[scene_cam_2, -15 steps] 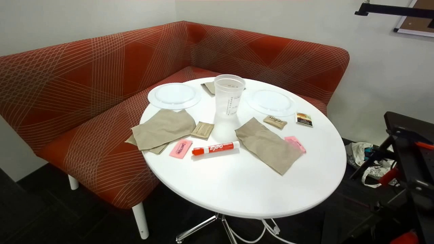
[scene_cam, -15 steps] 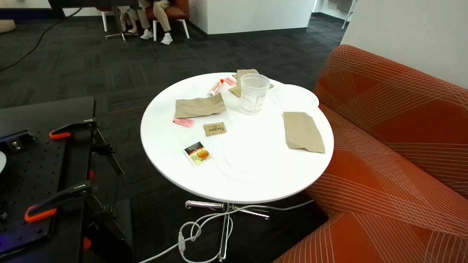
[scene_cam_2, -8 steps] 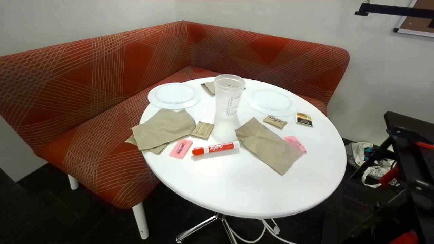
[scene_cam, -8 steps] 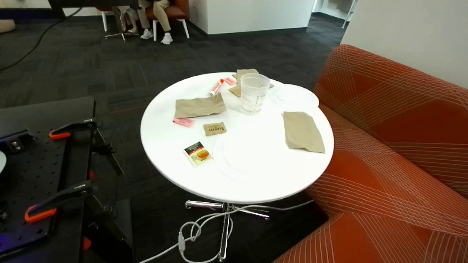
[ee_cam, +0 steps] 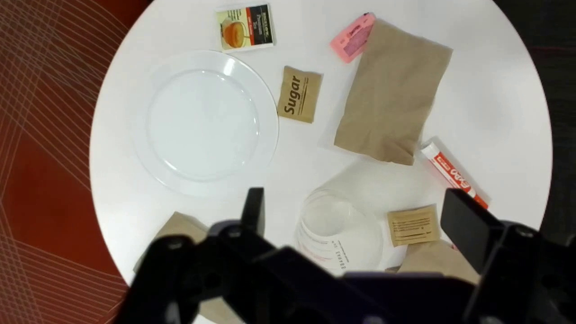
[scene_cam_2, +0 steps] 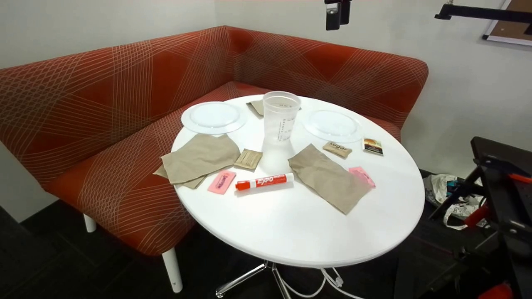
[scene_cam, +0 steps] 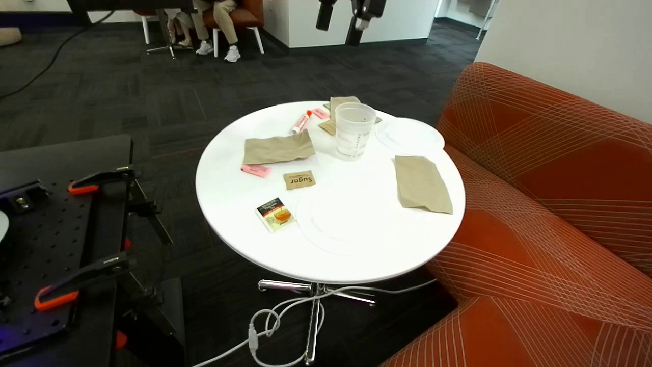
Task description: Move the cup to the right.
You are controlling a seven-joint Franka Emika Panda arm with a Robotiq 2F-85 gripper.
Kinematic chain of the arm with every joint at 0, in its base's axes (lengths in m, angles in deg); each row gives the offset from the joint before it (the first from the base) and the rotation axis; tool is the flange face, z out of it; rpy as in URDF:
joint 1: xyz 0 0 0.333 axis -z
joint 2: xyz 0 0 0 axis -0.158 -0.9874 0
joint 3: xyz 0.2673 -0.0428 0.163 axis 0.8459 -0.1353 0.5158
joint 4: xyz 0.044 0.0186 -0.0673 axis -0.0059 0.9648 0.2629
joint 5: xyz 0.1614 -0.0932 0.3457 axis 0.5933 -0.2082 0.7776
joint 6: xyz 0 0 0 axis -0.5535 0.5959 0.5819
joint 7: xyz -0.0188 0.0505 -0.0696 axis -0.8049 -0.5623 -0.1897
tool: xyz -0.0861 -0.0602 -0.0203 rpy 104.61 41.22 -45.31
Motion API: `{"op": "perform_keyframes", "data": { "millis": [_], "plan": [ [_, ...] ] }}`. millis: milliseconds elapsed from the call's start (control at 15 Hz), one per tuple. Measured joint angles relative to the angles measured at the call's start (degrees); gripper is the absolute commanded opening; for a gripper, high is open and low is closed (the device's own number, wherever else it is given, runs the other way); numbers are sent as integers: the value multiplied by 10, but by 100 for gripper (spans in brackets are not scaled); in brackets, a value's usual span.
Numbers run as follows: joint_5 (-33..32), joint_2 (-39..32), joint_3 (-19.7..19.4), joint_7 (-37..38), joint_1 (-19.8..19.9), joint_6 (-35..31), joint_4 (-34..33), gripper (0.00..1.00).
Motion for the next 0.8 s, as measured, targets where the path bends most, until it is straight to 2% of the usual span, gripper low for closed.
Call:
{"op": "perform_keyframes", "data": {
  "millis": [467,800],
  "plan": [
    [0,-74,-4,-2,0,-116,0,100],
    [0,-92,-7,-2,0,-132,-2,100]
  ]
}}
